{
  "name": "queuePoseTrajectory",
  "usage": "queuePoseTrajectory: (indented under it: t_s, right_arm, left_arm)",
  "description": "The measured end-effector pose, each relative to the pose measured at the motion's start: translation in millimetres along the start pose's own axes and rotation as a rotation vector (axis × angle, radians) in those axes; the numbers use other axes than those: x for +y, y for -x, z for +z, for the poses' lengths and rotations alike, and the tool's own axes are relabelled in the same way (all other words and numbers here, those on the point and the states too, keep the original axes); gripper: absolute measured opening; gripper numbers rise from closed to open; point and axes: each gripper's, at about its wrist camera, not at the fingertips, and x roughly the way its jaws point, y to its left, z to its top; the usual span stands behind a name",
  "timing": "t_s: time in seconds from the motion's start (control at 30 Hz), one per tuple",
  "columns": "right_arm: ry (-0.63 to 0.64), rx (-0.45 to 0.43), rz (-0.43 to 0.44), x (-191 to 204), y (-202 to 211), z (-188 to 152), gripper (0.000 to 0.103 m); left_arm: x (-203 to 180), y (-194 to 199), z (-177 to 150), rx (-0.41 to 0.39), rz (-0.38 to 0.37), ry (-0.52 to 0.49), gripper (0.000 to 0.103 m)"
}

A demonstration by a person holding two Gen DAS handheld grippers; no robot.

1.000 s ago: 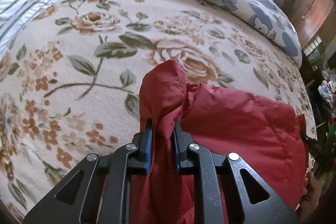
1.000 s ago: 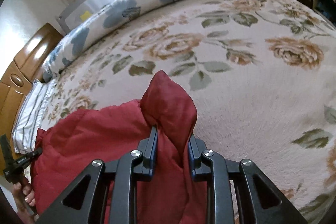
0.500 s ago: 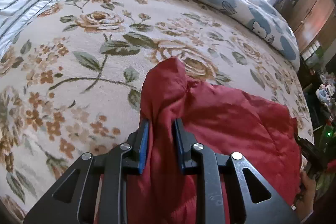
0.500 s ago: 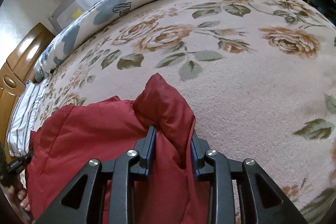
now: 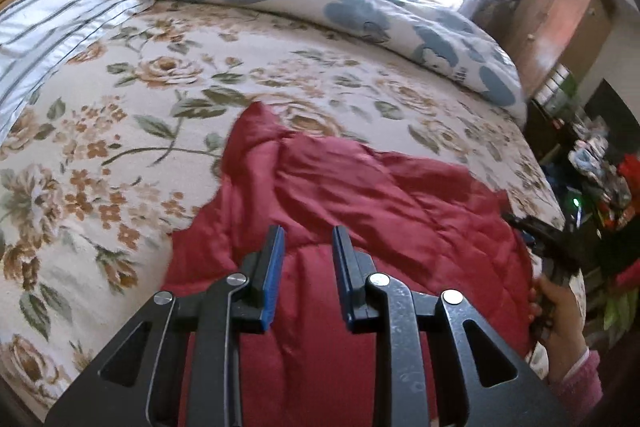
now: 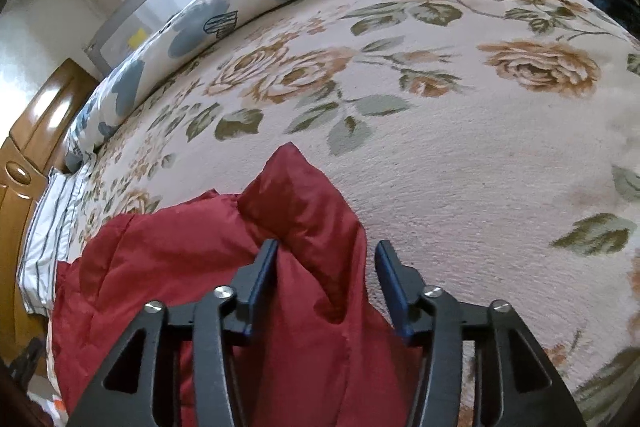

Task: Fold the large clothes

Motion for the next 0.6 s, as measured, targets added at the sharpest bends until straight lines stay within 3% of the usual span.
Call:
queuePoseTrajectory:
  t_s: [0.1,0.2,0.3,0.53,0.6]
  right_arm:
    - [0.029,-0.058,-0.009,7.6,25.3,-5.1,0.06]
    - [0.08,-0.115,-0.003,19.0,53.5,-15.5,0.072]
    - [0.131,-0.142,0.022,32.0,78.8,-31.4,0.073]
    - [0.253,-0.062,0.124,65.2,98.2,-86.9,0.075]
    - [0.263,-0.041,0.136,70.4,98.7,-98.9,0.075]
  left_arm:
    - [-16.7,3.7,-9.7,0.014,-0.025,-0.039,0.021]
    - [-30.7,2.1,-23.0,0.038,-0.045,-0.066,0.025]
    - [-38.2,-1.4,-34.0,0.065,-0.063,-0.073,0.025]
    - [-41.6,-2.3,-48.1,0.093,-0.064,-0.062,0.025]
    - [-40.9,1.4,-50.2,0.09,-0.062,-0.059,0.032]
